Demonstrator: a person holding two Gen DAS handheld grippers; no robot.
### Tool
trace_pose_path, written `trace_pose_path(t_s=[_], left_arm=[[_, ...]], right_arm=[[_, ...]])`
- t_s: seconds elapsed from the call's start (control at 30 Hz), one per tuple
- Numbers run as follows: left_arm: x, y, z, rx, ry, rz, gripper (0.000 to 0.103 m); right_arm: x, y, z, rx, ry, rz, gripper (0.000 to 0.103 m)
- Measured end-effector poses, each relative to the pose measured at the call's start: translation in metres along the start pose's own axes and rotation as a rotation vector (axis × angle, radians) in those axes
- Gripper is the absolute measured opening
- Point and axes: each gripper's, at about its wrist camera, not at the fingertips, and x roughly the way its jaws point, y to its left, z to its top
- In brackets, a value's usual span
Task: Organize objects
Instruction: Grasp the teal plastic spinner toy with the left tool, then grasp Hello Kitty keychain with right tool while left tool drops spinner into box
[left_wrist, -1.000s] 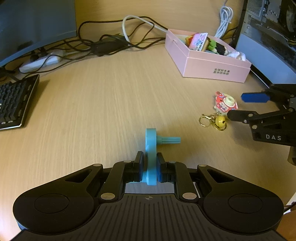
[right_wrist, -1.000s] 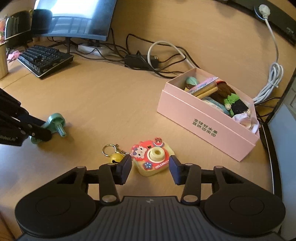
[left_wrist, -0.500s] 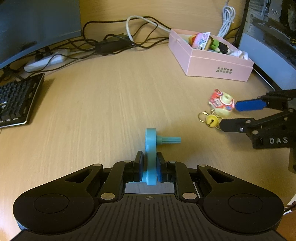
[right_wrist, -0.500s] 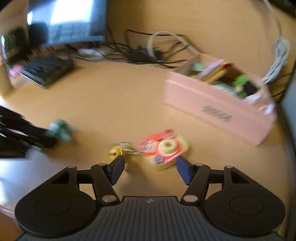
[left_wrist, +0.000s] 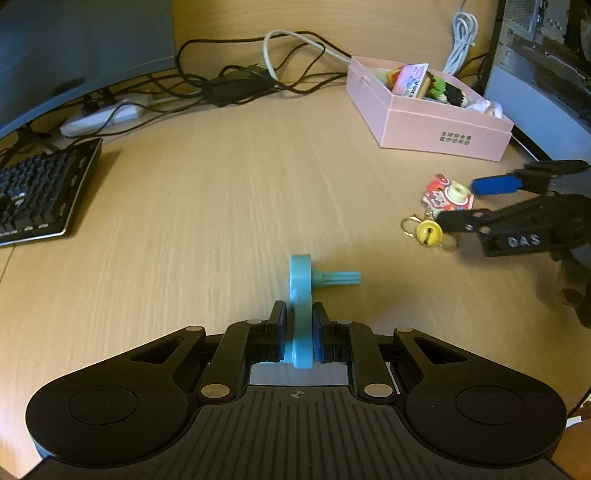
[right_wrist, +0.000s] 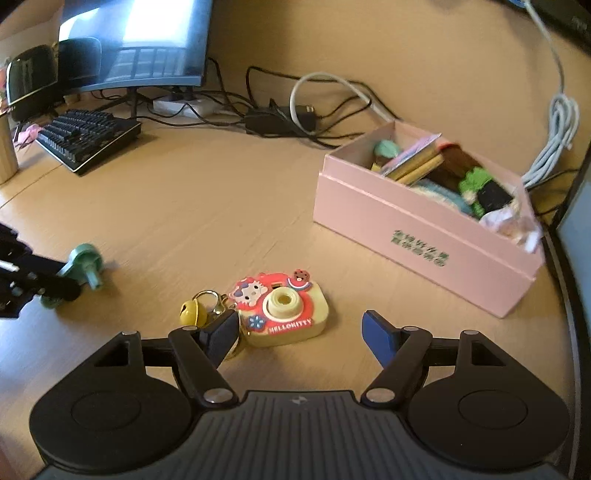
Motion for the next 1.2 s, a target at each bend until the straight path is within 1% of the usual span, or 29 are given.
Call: trace_pose_path(t_s=[0.03, 0.07, 0.1, 0.13, 0.2, 0.4, 0.47, 0.5, 0.6, 0.67, 0.73, 0.8, 0.87, 0.93, 1.03, 1.07, 1.13, 1.2], left_arm=[[0.0, 0.001, 0.0, 0.0, 0.002, 0.001, 0.017], [0.0, 0.001, 0.0, -0.002, 0.003, 0.003, 0.017], [-0.001, 0.001, 0.0, -0.005, 0.004, 0.003, 0.017], [-0.001, 0.001, -0.001, -0.007, 0.005, 0.004, 0.017], [-0.001, 0.002, -0.001, -0.01, 0.005, 0.004, 0.017], [0.0, 0.001, 0.0, -0.013, 0.009, 0.012, 0.017], [0.0, 0.001, 0.002, -0.011, 0.015, 0.012, 0.014], [0.0, 0.002, 0.003, -0.014, 0.018, 0.005, 0.014], [-0.003, 0.005, 0.004, -0.038, 0.014, -0.062, 0.014], [-0.007, 0.003, 0.008, -0.028, 0.004, -0.098, 0.014], [-0.016, -0.001, 0.02, -0.006, -0.02, -0.14, 0.014], [-0.026, -0.006, 0.038, 0.005, -0.056, -0.192, 0.014], [-0.042, -0.011, 0.069, 0.02, -0.127, -0.241, 0.014], [-0.056, -0.02, 0.108, 0.046, -0.206, -0.283, 0.014], [-0.068, -0.04, 0.165, 0.075, -0.303, -0.339, 0.014], [-0.067, -0.048, 0.182, 0.073, -0.32, -0.355, 0.014], [-0.058, -0.067, 0.217, 0.079, -0.33, -0.404, 0.015], [-0.038, -0.088, 0.242, 0.096, -0.337, -0.431, 0.015]], right_arm=[[0.003, 0.0, 0.001, 0.011, -0.003, 0.014, 0.074], [0.006, 0.002, 0.003, 0.017, 0.006, 0.026, 0.072], [0.008, 0.004, 0.004, 0.017, 0.012, 0.031, 0.068], [0.008, 0.006, 0.005, 0.016, 0.01, 0.032, 0.061], [0.005, 0.009, 0.006, 0.017, 0.012, 0.03, 0.057], [-0.022, 0.005, 0.007, 0.035, -0.015, 0.011, 0.057], [-0.035, 0.001, 0.007, 0.058, -0.025, 0.001, 0.057], [-0.041, -0.001, 0.008, 0.068, -0.032, -0.004, 0.057], [-0.063, -0.008, 0.008, 0.102, -0.062, -0.029, 0.057], [-0.08, -0.014, 0.007, 0.123, -0.092, -0.049, 0.057], [-0.092, -0.019, 0.006, 0.145, -0.115, -0.07, 0.057], [-0.103, -0.025, 0.004, 0.176, -0.132, -0.087, 0.057], [-0.112, -0.029, 0.001, 0.193, -0.147, -0.108, 0.057], [-0.12, -0.03, -0.004, 0.205, -0.16, -0.129, 0.057], [-0.128, -0.032, -0.012, 0.227, -0.174, -0.146, 0.057], [-0.131, -0.033, -0.015, 0.236, -0.176, -0.152, 0.057], [-0.135, -0.037, -0.02, 0.261, -0.183, -0.164, 0.057], [-0.138, -0.041, -0.025, 0.282, -0.186, -0.177, 0.057]])
